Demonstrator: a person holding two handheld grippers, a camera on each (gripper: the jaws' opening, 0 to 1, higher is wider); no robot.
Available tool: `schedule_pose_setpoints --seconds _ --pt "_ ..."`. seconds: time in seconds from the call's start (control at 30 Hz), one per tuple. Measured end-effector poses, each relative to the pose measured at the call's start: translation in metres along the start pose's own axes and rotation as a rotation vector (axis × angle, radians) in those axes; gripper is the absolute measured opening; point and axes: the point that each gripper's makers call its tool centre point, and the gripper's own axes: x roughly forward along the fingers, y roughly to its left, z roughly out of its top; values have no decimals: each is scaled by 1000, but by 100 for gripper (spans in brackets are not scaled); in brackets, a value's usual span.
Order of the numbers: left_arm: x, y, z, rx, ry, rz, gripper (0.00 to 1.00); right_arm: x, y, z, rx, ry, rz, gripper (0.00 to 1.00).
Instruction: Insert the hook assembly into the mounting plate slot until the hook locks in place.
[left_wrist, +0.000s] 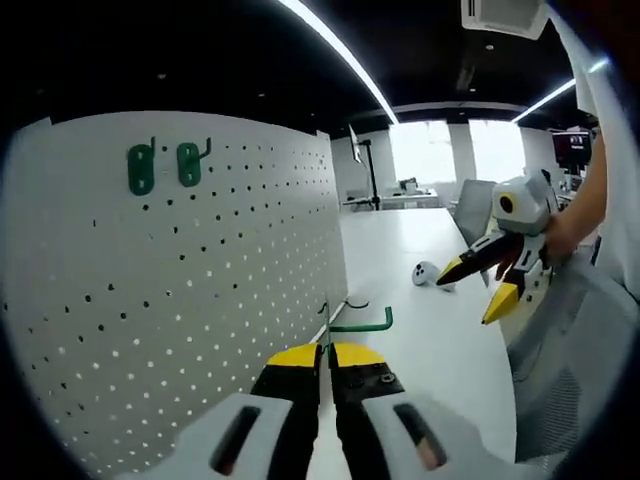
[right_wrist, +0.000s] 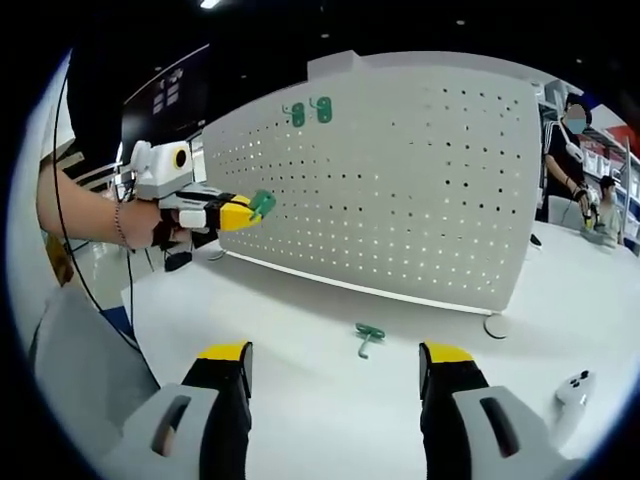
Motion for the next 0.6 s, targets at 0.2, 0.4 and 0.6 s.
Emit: schedule_pose_setpoints --seconds 0.2,0.4,0.6 --pt "-10 -3 15 10 -63 32 3 -1 1 1 0 -5 2 66" --pt "-18 -2 27 0 -105 65 3 -2 2 1 1 -7 3 65" --pt "-23 -8 41 -23 -155 72 3 -4 1 2 4 -15 -3 65"
